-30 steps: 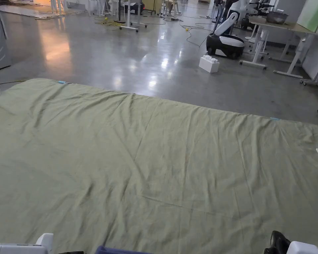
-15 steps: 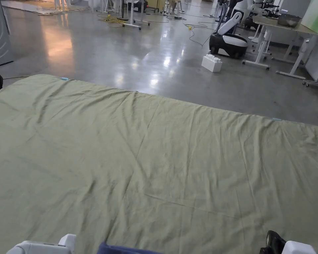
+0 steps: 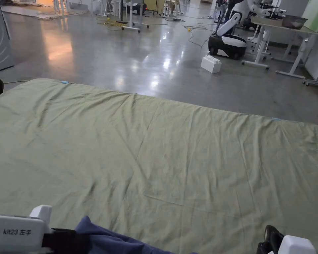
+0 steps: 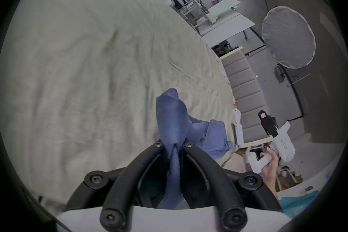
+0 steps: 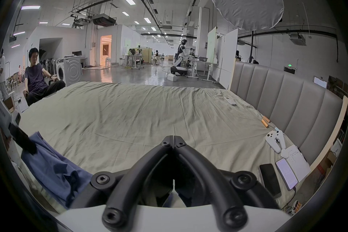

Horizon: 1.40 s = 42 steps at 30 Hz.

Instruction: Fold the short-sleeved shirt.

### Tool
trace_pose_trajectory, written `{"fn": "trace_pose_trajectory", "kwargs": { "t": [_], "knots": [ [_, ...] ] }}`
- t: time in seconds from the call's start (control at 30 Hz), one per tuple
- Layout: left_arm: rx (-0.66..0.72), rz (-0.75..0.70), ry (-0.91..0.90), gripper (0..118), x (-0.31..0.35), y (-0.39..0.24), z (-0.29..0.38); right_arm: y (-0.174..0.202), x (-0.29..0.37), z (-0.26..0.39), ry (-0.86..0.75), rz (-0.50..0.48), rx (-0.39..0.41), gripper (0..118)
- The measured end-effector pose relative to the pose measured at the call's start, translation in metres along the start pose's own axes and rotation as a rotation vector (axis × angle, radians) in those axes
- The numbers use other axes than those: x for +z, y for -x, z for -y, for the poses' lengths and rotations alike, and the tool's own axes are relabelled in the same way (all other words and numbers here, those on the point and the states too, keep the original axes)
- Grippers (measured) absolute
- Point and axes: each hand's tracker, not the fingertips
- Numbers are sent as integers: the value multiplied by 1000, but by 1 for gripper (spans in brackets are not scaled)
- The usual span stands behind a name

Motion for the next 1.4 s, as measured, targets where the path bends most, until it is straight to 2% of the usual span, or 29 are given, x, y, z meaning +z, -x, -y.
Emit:
{"fn": "trace_pose_trajectory", "kwargs": {
  "t": [0.13, 0.27, 0.43, 0.53, 0.77, 0.97, 1.3, 1.4],
  "knots": [
    [-52, -170, 7, 12, 26, -17, -11, 1, 0, 0, -2, -10, -2, 0],
    [-94, -270, 4, 12, 35, -51, -16, 0, 0, 0, -6, -12, -8, 0],
    [-136, -268, 15, 12, 18, -96, -20, -4, -1, 0, -8, -13, -14, 0],
    [-161, -294, 42, 12, -5, -128, -13, -6, -1, 1, -11, -10, -20, 0],
    [-206, -258, 107, 12, -63, -172, 3, -12, 0, 3, -8, -7, -37, 1],
    [-117, -242, 118, 12, -118, -193, 24, -17, 2, 7, -4, 1, -47, 0],
    [-81, -259, 174, 12, -199, -209, 63, -29, 3, 19, 19, 23, -63, 0],
    [-118, -286, 179, 12, -211, -211, 70, -31, 3, 19, 21, 27, -62, 0]
  ]
}}
